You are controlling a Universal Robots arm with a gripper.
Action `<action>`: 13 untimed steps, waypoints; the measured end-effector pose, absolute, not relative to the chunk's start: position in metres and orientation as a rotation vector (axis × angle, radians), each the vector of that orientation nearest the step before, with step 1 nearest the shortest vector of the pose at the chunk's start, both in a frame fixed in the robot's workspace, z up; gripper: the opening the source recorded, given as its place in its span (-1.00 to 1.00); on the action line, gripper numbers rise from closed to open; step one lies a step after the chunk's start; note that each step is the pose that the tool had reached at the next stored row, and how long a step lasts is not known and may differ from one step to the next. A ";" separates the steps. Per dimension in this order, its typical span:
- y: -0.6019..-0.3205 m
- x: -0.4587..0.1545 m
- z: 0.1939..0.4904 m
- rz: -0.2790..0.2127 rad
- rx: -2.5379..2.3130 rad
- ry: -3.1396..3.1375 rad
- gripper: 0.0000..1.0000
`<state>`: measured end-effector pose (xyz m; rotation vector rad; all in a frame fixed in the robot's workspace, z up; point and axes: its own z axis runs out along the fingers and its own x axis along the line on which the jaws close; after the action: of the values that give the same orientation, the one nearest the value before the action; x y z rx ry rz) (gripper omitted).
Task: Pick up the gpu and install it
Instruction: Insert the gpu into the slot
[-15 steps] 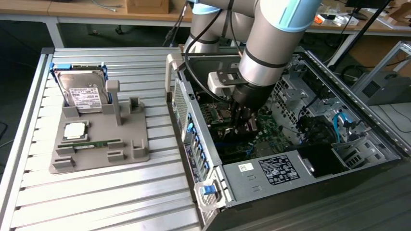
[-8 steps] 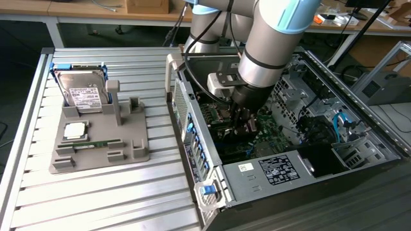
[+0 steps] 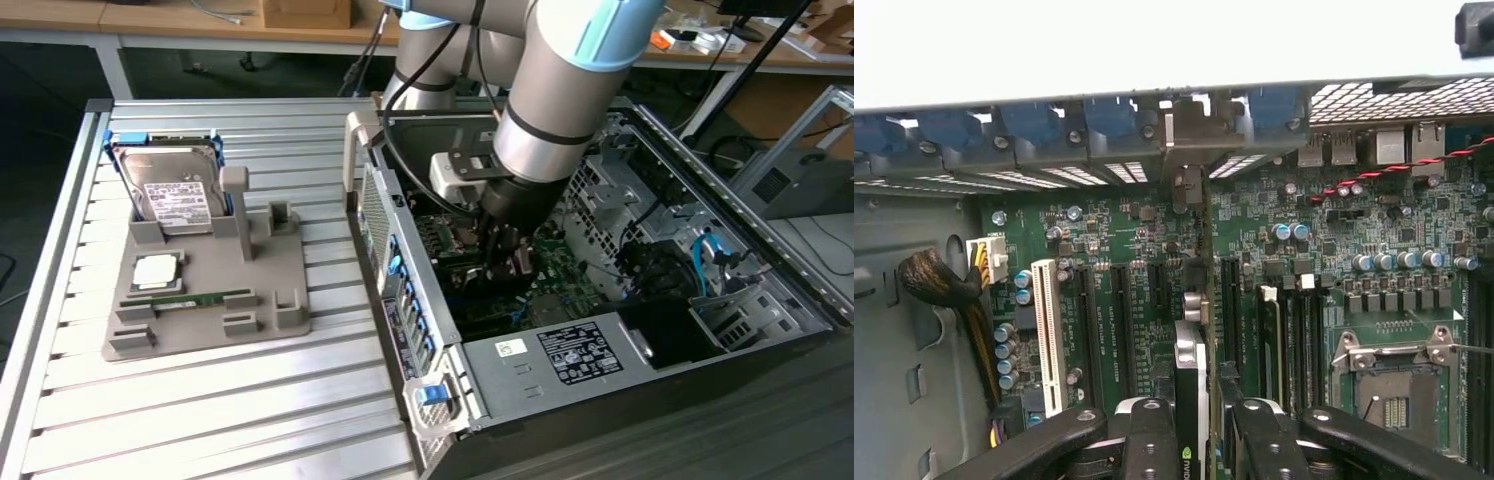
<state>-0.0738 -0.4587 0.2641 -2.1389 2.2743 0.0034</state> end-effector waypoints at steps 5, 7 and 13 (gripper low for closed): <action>-0.459 -0.074 0.263 0.003 -2.139 2.274 -0.47; -0.459 -0.074 0.262 0.004 -2.139 2.274 -0.47; -0.459 -0.075 0.262 0.003 -2.138 2.274 -0.47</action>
<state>-0.0746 -0.4586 0.2619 -2.1380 2.2736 0.0029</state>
